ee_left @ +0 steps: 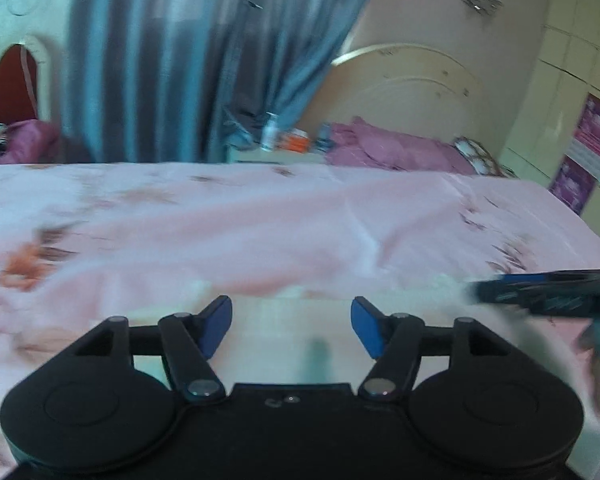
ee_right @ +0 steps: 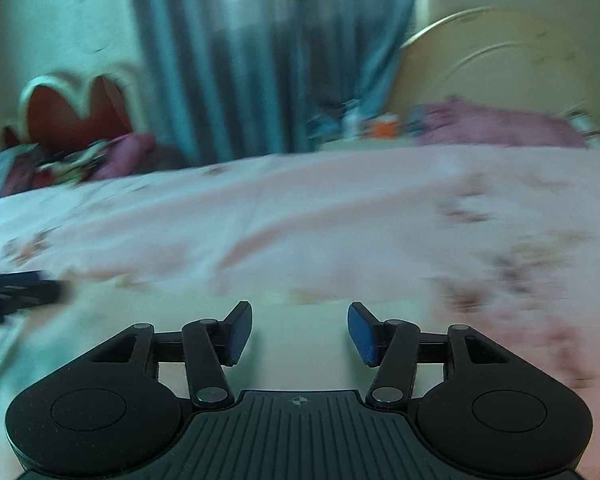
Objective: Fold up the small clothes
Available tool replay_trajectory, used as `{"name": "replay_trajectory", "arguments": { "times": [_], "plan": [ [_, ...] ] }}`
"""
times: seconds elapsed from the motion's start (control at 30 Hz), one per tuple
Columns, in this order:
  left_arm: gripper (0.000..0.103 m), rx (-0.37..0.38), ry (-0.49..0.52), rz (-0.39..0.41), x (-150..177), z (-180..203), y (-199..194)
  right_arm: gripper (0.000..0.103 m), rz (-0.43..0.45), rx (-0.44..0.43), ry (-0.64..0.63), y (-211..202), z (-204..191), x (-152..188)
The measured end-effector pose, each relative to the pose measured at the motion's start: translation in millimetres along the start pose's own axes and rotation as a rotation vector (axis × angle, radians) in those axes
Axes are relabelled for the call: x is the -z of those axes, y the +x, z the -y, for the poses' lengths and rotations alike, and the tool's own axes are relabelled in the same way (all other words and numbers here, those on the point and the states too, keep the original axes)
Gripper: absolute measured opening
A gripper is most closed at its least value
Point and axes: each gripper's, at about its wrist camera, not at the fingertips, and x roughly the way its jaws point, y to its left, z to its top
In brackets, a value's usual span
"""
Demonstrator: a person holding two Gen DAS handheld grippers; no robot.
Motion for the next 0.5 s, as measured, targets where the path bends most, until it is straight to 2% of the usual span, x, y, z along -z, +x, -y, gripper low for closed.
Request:
{"name": "replay_trajectory", "arguments": {
  "times": [0.1,0.13,0.2,0.23,0.3,0.33,0.4,0.5],
  "plan": [
    [0.066,0.013,-0.001,-0.017,6.7,10.3,13.5,0.054,-0.037,-0.012,-0.026,17.7,-14.7,7.2],
    [0.066,-0.003,0.007,-0.022,10.4,9.5,16.9,0.054,-0.041,-0.017,-0.04,19.8,-14.5,10.5],
    [0.064,-0.085,0.031,-0.06,19.0,1.1,20.5,0.054,-0.035,0.002,-0.059,16.1,-7.1,15.8],
    [0.064,-0.108,0.046,-0.05,23.9,-4.4,16.0,0.054,-0.018,0.049,-0.054,10.5,5.1,17.3],
    [0.064,-0.155,0.063,-0.032,31.4,-22.6,6.9,0.054,0.005,0.209,-0.008,2.5,37.2,22.5],
    [0.064,-0.153,0.06,-0.029,33.1,-28.8,3.4,0.054,0.002,0.238,0.061,-0.8,61.8,25.3],
    [0.064,-0.149,0.071,-0.032,32.4,-32.8,0.9,0.054,-0.004,0.199,0.132,-6.9,86.9,26.7],
    [0.064,-0.178,0.093,-0.037,28.5,-23.7,2.6,0.054,-0.005,0.219,0.112,-14.5,84.1,23.3]
  ]
}}
